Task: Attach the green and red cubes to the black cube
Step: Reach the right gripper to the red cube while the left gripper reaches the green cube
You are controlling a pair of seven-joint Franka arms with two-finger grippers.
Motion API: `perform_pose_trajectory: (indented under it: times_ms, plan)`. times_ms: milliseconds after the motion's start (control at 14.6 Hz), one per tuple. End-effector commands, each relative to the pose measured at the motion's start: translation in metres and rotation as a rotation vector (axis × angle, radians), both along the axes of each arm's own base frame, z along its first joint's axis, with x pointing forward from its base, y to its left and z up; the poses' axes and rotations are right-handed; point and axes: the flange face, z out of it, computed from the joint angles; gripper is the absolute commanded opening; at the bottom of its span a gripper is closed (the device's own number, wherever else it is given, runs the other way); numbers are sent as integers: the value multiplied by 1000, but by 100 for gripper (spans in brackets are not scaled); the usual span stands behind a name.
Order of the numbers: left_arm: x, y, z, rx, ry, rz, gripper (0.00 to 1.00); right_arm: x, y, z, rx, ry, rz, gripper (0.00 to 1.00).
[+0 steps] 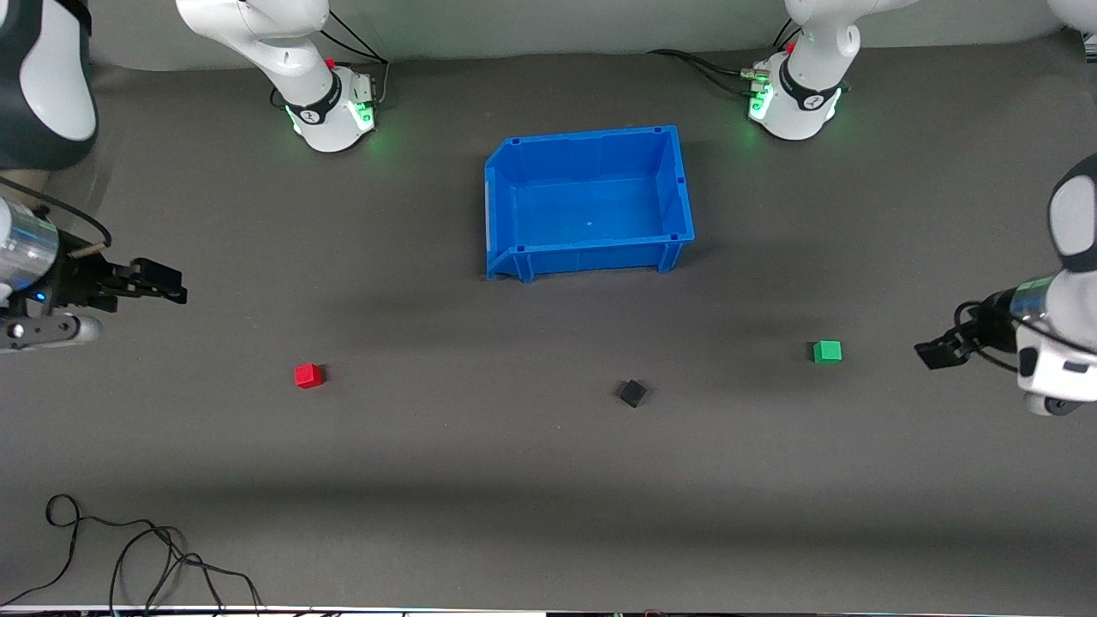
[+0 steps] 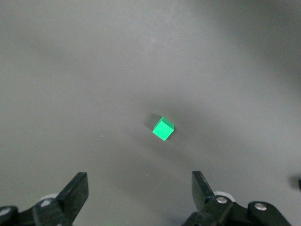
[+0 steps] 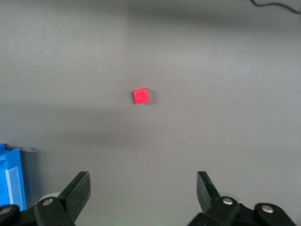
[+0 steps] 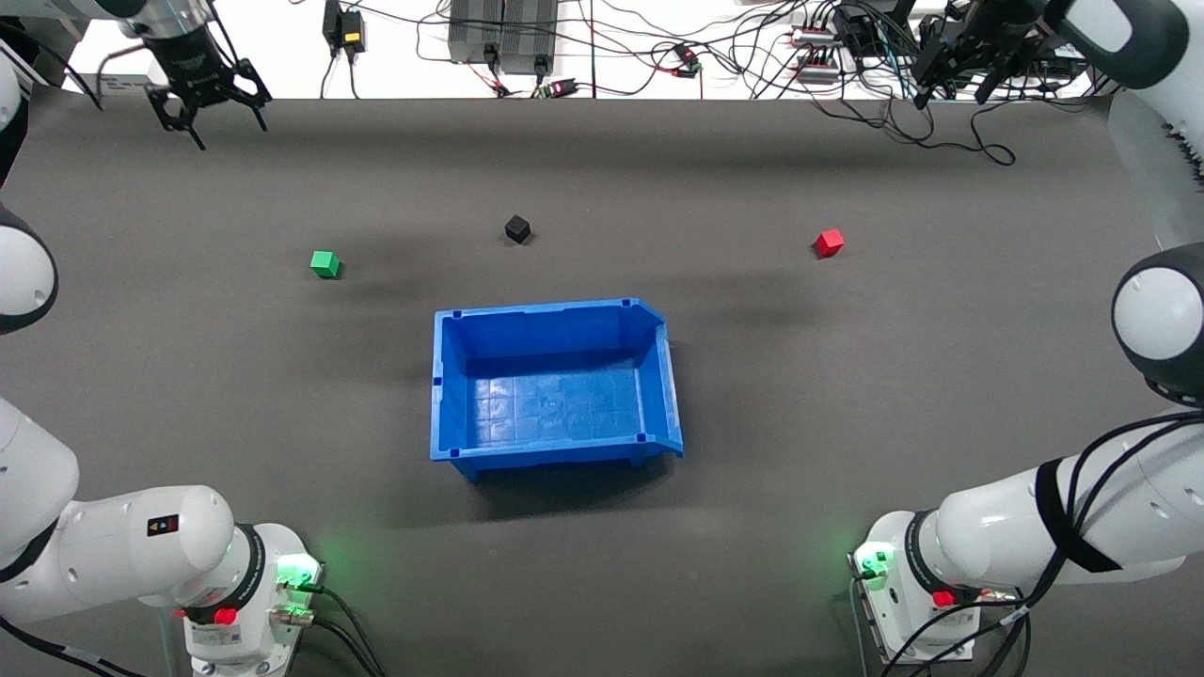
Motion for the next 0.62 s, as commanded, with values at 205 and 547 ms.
perform_pose_trajectory:
  times_ms: [205, 547]
  plan:
    - [-13, -5, -89, 93, 43, 356, 98, 36, 0, -99, 24, 71, 20, 100]
    - [-33, 0, -181, 87, -45, 626, 98, 44, 24, -216, 23, 62, 54, 100]
